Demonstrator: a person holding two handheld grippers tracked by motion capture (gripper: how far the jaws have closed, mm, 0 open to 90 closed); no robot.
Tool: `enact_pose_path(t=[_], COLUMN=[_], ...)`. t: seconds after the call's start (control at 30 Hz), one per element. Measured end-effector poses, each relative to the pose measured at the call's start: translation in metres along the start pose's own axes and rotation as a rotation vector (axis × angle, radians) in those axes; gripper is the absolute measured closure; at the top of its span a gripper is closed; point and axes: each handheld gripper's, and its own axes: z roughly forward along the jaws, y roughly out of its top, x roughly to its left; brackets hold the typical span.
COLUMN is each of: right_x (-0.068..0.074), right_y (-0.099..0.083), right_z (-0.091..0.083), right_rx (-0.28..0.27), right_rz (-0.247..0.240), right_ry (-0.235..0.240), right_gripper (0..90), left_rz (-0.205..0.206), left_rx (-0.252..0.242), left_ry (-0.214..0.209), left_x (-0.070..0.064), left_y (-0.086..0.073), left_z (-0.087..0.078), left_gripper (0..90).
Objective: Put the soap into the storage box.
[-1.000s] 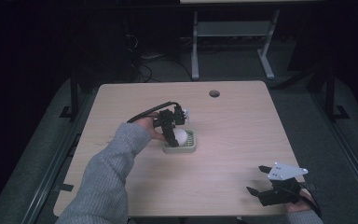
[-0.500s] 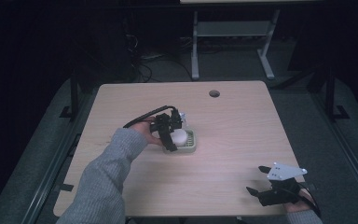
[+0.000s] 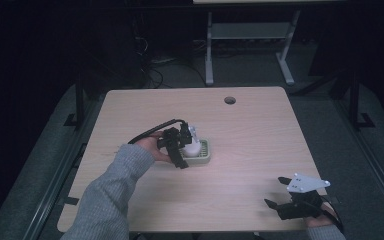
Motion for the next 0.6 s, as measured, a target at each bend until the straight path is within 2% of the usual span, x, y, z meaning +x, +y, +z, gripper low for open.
enact_pose_path(t=[0.17, 0.23, 0.6], right_x=[0.000, 0.000, -0.001], right_y=[0.000, 0.000, -0.001], right_z=[0.000, 0.001, 0.001], right_rx=[0.004, 0.007, 0.010], right_rz=[0.000, 0.001, 0.008], right_ry=[0.002, 0.000, -0.008], right_gripper=[13.8, 13.8, 13.8], left_rz=[0.000, 0.012, 0.020], left_rx=[0.001, 0.016, -0.010], left_ry=[0.005, 0.006, 0.009], left_x=[-0.006, -0.009, -0.023], left_y=[-0.005, -0.006, -0.010], left_z=[0.002, 0.003, 0.001], left_gripper=[19.8, 19.8, 20.6])
